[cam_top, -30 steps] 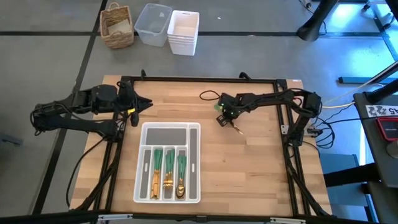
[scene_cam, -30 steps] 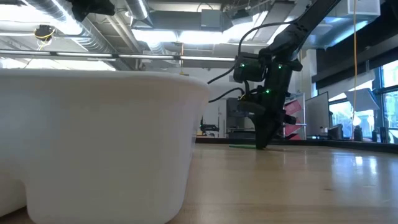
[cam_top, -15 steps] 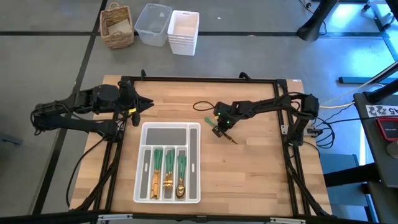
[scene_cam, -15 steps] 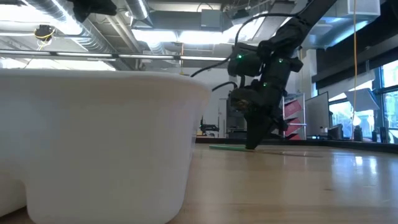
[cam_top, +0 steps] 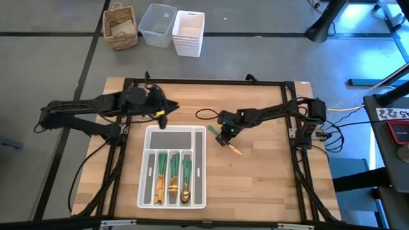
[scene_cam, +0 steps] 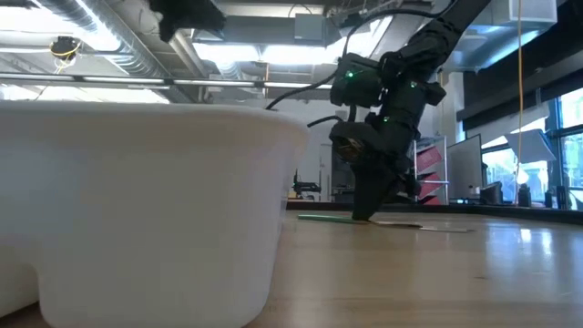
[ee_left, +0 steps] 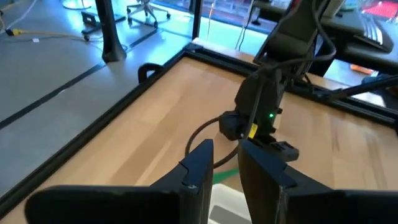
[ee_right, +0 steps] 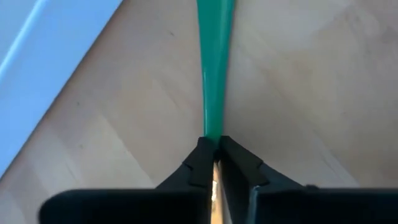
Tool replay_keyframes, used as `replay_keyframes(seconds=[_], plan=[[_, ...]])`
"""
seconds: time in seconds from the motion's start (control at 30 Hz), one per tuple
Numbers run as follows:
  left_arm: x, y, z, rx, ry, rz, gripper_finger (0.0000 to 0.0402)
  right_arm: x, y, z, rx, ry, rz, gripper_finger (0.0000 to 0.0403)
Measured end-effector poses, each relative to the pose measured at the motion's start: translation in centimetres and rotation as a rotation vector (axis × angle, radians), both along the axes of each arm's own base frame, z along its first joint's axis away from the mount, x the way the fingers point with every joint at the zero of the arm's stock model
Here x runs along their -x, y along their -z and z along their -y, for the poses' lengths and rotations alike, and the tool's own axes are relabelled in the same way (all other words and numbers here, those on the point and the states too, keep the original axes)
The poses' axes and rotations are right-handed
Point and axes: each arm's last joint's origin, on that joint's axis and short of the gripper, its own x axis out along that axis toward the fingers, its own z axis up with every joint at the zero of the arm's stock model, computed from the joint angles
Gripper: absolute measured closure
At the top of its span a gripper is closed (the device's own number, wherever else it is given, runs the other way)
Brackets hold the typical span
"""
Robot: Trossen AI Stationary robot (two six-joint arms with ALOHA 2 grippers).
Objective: Sort silverware
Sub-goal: Put the table knife in the silverware tray
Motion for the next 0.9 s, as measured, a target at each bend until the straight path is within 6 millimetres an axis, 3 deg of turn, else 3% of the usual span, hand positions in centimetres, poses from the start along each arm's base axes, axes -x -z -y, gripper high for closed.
replay_keyframes(seconds=[0.27, 0.47, 0.7, 0.9], plan=[[-4.2, 2.0, -0.3, 0.075, 0.025, -0.012, 0.0334, -0.4, -0.3, 0.0, -0.019, -0.008, 0.019, 0.0321], [-7.4, 2.9, -0.5, 0.059, 0.077, 0.075, 0.0334, -0.2, -1.2, -0.1, -0.025, 0.025, 0.030, 0.0315], [-10.8, 5.0, -0.8, 0.067, 0.235, 0.103, 0.0334, 1.4, -5.9, 0.0, 0.073, 0.042, 0.121, 0.0319], [-14.6, 7.5, -1.9, 0.148, 0.369, 0.048, 0.0334, 4.7, -11.0, -0.1, 0.180, 0.089, 0.194, 0.0319]])
